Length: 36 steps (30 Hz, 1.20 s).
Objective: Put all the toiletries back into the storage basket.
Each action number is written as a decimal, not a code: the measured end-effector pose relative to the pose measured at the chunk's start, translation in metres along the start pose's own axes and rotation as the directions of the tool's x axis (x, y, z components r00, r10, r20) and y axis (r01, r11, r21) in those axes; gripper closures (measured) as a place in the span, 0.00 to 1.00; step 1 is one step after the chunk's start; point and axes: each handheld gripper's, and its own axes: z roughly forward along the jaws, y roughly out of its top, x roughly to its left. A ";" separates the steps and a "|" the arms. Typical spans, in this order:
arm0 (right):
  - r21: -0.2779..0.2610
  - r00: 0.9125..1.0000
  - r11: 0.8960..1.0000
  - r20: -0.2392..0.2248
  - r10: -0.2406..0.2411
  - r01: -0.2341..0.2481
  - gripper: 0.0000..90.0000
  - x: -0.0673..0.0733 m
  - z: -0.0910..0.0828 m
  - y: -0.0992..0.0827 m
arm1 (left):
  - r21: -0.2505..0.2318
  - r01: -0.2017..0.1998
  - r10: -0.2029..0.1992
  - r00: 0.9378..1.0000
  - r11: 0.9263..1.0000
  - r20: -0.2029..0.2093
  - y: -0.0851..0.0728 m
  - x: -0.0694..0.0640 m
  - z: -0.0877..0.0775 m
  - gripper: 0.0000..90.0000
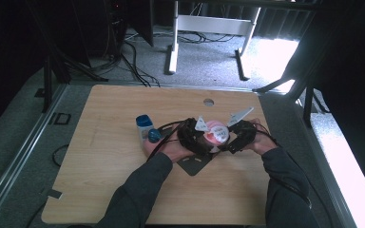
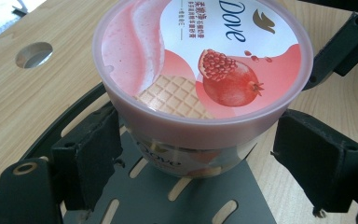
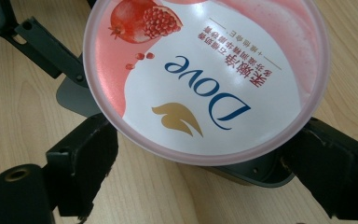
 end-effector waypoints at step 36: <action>0.068 0.998 0.996 0.014 0.056 -0.057 0.15 -0.022 0.019 -0.003 | 0.023 0.059 -0.058 0.998 0.998 -0.038 -0.002 0.009 0.029 0.17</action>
